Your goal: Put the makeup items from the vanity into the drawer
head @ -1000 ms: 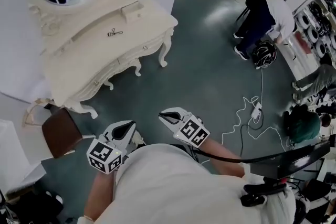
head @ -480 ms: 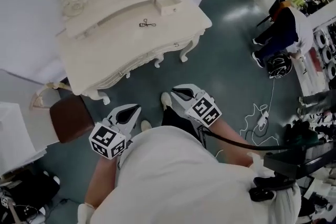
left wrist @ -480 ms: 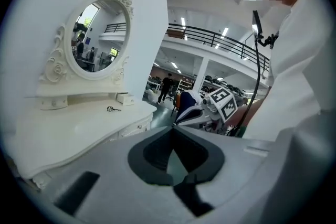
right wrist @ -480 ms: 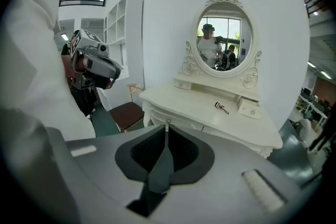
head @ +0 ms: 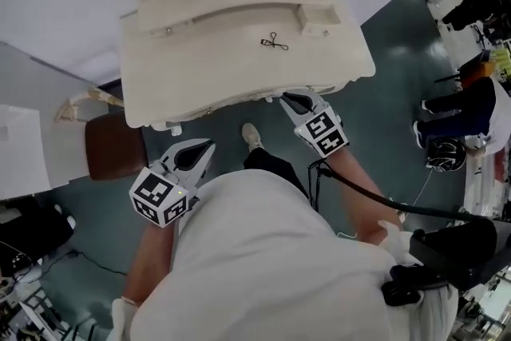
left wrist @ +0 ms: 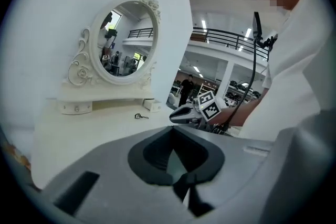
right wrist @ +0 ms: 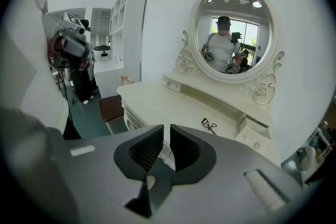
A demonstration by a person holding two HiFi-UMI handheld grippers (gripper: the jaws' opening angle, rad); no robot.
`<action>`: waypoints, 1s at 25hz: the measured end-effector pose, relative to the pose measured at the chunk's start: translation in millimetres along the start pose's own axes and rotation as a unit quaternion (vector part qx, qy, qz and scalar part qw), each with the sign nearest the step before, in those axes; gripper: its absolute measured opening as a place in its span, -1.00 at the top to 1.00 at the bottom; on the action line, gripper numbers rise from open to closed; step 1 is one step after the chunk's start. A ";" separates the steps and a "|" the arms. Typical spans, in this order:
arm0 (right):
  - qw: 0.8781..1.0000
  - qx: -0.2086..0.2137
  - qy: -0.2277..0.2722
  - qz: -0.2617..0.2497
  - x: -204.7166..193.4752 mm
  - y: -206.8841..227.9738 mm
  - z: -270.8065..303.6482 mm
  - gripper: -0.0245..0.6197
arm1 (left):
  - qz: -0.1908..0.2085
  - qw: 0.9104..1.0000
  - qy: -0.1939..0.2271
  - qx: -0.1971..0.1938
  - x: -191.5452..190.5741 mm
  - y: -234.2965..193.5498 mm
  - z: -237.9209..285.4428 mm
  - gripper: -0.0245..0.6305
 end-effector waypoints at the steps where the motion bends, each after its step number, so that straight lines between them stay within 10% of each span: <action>1: 1.000 0.005 -0.003 -0.010 6.4 15.1 12.0 0.78 | -0.003 1.000 -0.002 0.010 6.8 -5.3 7.5 0.93; 12: 0.995 0.027 -0.049 -0.085 25.2 145.9 128.4 0.70 | -0.032 0.996 -0.006 0.087 57.3 -46.5 84.9 0.93; 25: 0.986 0.051 -0.086 -0.133 28.5 177.6 208.6 0.66 | -0.058 0.987 -0.022 0.145 70.9 -62.2 115.5 0.93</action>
Point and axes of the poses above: the fingertips, and each gripper's own axes: z forward along the fingers, y to its right, x out of its top, the point moved 10 cm from there along -z, backward along the fingers, and after that the axes turned 12 degrees about z, right-handed, at the moved point
